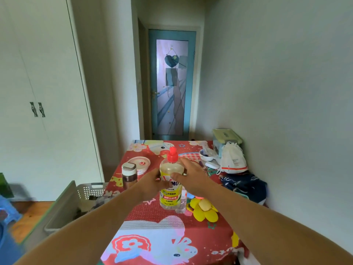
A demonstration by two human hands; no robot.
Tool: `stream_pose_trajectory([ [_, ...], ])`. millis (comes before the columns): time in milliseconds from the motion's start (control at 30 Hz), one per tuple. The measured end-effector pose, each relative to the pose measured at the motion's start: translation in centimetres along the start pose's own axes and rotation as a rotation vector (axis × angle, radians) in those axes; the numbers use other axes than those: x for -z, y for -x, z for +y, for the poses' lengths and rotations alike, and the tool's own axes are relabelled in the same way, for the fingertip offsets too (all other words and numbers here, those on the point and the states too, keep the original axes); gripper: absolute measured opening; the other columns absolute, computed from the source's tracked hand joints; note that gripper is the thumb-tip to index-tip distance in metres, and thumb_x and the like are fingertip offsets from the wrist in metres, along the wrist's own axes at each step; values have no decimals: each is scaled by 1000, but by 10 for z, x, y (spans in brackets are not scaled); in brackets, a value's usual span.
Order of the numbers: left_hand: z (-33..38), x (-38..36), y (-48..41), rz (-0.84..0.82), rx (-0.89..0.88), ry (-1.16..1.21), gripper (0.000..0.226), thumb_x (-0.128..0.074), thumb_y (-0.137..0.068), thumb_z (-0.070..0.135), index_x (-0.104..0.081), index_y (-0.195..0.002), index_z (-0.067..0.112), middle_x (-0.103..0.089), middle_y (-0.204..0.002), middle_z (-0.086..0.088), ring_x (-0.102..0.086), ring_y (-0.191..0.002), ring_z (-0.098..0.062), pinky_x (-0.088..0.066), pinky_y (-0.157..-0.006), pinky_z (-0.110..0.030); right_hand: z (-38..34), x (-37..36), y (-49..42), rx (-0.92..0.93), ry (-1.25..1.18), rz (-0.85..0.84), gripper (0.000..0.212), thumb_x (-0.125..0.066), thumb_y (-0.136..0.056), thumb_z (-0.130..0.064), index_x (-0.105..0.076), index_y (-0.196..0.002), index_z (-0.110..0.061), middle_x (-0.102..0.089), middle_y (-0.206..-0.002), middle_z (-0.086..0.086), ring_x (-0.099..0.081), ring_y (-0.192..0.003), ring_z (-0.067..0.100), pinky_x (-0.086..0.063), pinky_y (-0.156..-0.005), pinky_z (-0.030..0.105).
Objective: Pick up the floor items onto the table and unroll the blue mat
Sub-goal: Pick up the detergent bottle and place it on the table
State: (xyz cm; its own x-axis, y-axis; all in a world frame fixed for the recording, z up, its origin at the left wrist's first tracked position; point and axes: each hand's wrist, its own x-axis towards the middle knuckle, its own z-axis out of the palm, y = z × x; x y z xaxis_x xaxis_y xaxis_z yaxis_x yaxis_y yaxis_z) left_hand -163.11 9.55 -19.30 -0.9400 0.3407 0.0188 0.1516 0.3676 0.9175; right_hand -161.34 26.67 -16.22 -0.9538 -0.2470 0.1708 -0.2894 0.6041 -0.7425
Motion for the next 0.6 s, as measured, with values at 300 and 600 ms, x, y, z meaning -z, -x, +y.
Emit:
stream_pose_trajectory([
  [300,-83,19,-82,58,112,106,56,-67,-79,-2,-46,-128,14,-62,-120,-4,-56,-112,-19,-43,-98,-33,60,-60,-96,-104,-55,-61,62,-61,-88,-24,-30,-142,-30,-49,-135,1,-51,-107,18,-42,-83,24],
  [600,-176,-4,-120,125,302,118,54,-70,-78,2,-50,-127,12,-66,-109,-5,-59,-94,-11,-47,-78,-18,136,-119,-126,-133,-31,-123,62,-59,-91,-18,-29,-145,-18,-45,-144,4,-44,-127,20,-34,-99,25],
])
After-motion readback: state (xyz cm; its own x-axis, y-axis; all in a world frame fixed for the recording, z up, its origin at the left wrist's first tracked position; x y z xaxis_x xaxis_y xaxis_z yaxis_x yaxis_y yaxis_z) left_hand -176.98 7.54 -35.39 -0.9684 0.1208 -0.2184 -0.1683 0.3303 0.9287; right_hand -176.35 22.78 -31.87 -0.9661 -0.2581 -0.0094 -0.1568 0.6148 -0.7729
